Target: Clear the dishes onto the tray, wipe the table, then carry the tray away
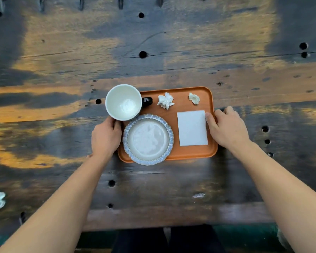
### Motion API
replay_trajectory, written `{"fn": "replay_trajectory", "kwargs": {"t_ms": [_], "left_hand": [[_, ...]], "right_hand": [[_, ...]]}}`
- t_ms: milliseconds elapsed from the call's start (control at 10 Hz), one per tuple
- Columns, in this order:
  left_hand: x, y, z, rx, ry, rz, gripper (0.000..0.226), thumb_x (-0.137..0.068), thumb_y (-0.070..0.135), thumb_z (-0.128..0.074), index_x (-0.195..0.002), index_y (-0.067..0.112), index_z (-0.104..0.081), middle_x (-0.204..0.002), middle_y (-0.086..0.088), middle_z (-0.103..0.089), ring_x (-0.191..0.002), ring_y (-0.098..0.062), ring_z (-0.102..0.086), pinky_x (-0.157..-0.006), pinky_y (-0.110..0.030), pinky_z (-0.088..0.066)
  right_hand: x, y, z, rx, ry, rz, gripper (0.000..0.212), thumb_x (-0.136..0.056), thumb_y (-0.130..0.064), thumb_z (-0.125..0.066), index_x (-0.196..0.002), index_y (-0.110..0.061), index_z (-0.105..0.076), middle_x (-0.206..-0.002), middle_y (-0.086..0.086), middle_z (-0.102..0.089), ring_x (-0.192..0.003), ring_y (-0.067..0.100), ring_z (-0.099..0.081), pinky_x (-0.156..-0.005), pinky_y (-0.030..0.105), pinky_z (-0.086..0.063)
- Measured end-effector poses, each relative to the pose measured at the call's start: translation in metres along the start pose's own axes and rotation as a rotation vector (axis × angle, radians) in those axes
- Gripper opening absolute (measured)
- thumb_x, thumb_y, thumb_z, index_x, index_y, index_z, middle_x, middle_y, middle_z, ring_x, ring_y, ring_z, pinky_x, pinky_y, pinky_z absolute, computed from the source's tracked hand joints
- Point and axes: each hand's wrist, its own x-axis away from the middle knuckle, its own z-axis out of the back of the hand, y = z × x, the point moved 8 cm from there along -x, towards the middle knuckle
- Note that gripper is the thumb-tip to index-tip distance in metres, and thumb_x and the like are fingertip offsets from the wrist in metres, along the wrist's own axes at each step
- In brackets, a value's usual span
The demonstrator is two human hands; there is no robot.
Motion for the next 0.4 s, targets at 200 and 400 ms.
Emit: {"fn": "replay_trajectory", "kwargs": {"t_ms": [200,400], "left_hand": [[0.059,-0.046,0.003,0.086,-0.269,0.311,0.064,-0.104,0.057,-0.022,-0.104,0.009,-0.065,-0.107,-0.019,-0.073,-0.104,-0.041,-0.066,-0.096,-0.047,-0.052],[0.186,-0.113,-0.007,0.258,-0.566,0.522,0.044,-0.109,0.040,-0.034,-0.093,0.008,-0.059,-0.066,-0.015,-0.062,-0.053,-0.025,-0.056,-0.048,-0.024,-0.043]], "right_hand": [[0.056,0.020,0.003,-0.288,-0.211,-0.221,0.046,-0.097,-0.054,-0.040,-0.100,-0.012,-0.059,-0.114,0.019,-0.060,-0.111,0.038,-0.057,-0.090,0.043,-0.045],[0.182,0.068,-0.025,-0.381,-0.377,-0.397,0.030,-0.097,-0.026,-0.052,-0.069,-0.014,-0.049,-0.082,0.012,-0.062,-0.091,0.033,-0.060,-0.073,0.032,-0.036]]}}
